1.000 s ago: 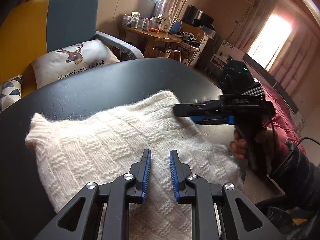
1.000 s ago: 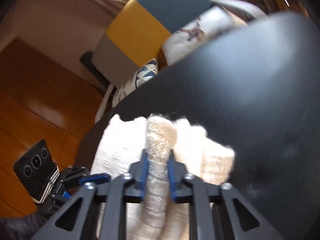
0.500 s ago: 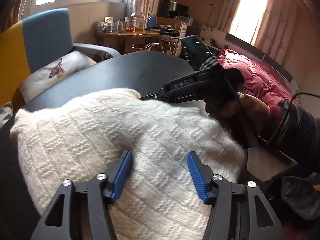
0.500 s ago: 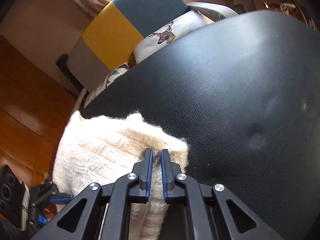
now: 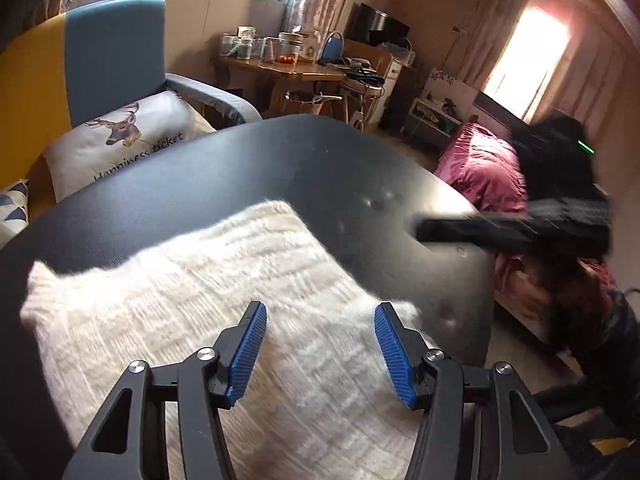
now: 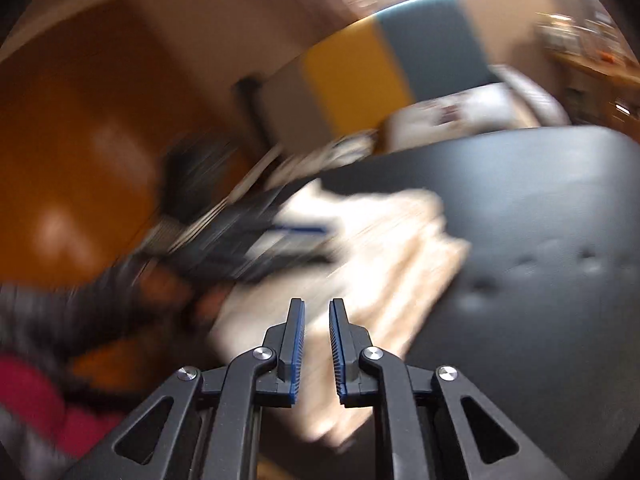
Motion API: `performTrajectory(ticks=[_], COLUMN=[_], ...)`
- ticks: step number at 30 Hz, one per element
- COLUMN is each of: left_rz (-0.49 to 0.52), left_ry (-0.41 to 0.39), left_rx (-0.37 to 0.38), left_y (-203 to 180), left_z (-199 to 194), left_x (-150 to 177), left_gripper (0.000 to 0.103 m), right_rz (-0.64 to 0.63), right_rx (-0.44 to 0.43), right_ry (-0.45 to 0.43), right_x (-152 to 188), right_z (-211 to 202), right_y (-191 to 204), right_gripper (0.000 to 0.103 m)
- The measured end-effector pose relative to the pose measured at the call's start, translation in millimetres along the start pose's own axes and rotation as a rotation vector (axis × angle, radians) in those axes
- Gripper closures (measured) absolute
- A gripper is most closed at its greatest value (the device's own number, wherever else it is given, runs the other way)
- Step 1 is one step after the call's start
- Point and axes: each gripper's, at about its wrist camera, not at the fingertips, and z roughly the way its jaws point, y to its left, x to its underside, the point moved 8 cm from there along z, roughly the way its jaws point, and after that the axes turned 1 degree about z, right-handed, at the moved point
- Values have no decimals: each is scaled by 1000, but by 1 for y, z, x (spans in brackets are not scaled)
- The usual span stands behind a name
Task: Fold clothes
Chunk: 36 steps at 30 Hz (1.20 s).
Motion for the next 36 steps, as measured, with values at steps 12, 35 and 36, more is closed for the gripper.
performTrajectory(ticks=[12, 35, 36], left_rz=[81, -230, -213], left_ry=[86, -43, -6], left_rx=[-73, -99, -108], left_y=[-5, 33, 27], left_z=[71, -79, -70], left_x=[-9, 126, 138], left_gripper=[41, 40, 40], right_rz=[330, 50, 49], right_rx=[86, 454, 461], right_ry=[15, 210, 212], right_x=[74, 24, 31], right_z=[45, 69, 73], right_y=[-49, -35, -39], right_gripper=[96, 83, 83])
